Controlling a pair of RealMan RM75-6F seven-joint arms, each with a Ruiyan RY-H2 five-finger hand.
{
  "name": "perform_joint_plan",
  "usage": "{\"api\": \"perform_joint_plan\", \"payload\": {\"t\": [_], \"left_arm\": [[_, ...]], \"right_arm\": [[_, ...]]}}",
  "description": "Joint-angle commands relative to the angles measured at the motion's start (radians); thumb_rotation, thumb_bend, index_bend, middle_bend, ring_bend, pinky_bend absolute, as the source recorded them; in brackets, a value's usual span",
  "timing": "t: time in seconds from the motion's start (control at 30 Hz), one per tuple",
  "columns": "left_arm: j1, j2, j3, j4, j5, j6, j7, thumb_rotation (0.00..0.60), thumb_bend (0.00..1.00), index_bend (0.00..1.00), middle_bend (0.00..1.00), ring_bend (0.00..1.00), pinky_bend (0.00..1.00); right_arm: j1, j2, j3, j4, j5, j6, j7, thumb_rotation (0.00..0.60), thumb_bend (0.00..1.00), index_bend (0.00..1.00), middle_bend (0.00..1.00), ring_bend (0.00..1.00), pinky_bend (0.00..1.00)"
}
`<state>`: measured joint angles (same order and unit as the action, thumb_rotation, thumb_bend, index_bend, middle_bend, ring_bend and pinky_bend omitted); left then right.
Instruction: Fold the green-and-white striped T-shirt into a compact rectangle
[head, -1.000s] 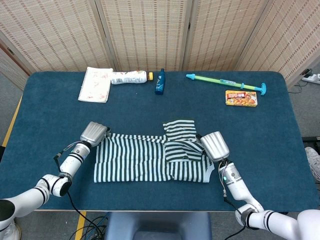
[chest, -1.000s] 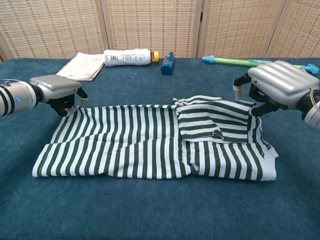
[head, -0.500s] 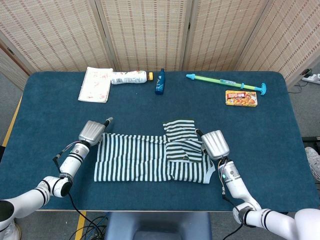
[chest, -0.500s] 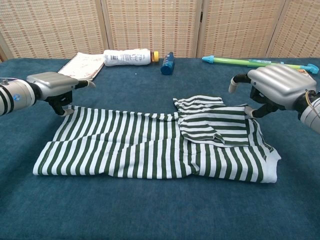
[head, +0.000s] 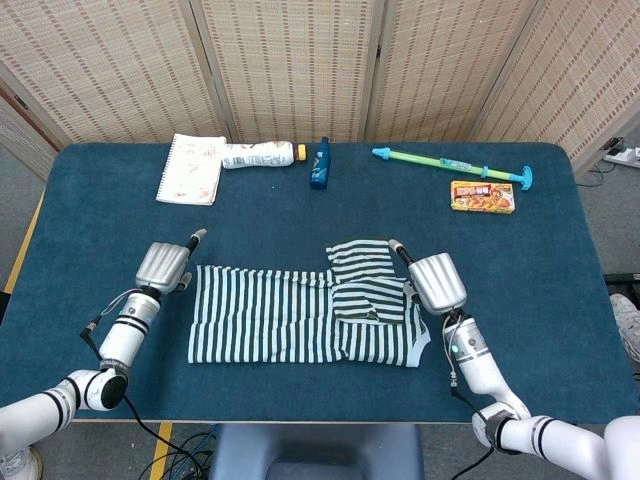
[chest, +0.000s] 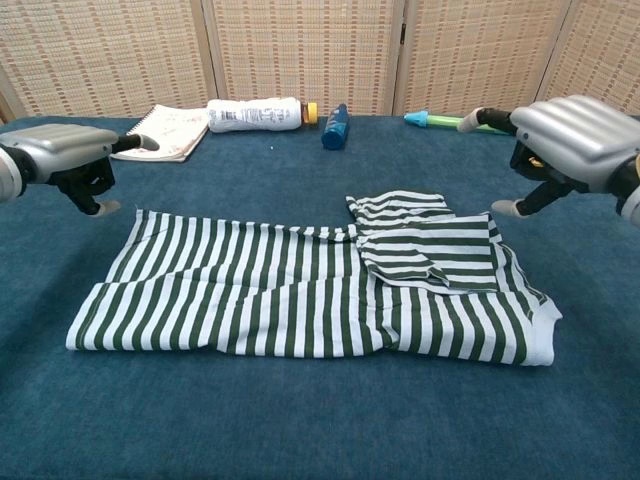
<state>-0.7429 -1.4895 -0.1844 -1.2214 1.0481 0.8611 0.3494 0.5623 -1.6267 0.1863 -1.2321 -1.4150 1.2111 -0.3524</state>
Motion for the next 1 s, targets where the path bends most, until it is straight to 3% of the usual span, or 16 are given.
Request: {"api": "perform_joint_plan", "payload": {"t": [0.03, 0.13, 0.37, 0.53, 1.0], "left_arm": [[0.049, 0.067, 0.009, -0.101, -0.015, 0.065, 0.019, 0.600, 0.42, 0.00, 0.90, 0.84, 1.00], [0.073, 0.097, 0.018, -0.151, -0.004, 0.097, 0.014, 0.600, 0.42, 0.00, 0.90, 0.84, 1.00], [0.117, 0.154, 0.035, -0.237, 0.025, 0.156, -0.006, 0.600, 0.42, 0.00, 0.90, 0.84, 1.00], [0.140, 0.179, 0.039, -0.277, 0.039, 0.185, -0.023, 0.600, 0.41, 0.00, 0.90, 0.84, 1.00], [0.166, 0.202, 0.047, -0.302, 0.037, 0.190, -0.049, 0.600, 0.42, 0.00, 0.90, 0.84, 1.00]], "right_arm": [[-0.016, 0.033, 0.002, -0.023, 0.011, 0.010, 0.006, 0.600, 0.23, 0.18, 0.98, 1.00, 1.00], [-0.024, 0.060, -0.003, -0.053, 0.006, 0.012, 0.037, 0.600, 0.23, 0.19, 0.98, 1.00, 1.00], [-0.041, 0.117, -0.118, -0.116, -0.099, -0.013, 0.086, 0.600, 0.22, 0.39, 0.98, 1.00, 1.00], [-0.041, 0.116, -0.166, -0.090, -0.131, -0.047, 0.068, 0.600, 0.28, 0.45, 0.98, 1.00, 1.00], [-0.017, 0.031, -0.181, 0.060, -0.141, -0.108, 0.087, 0.600, 0.29, 0.45, 0.98, 1.00, 1.00]]}}
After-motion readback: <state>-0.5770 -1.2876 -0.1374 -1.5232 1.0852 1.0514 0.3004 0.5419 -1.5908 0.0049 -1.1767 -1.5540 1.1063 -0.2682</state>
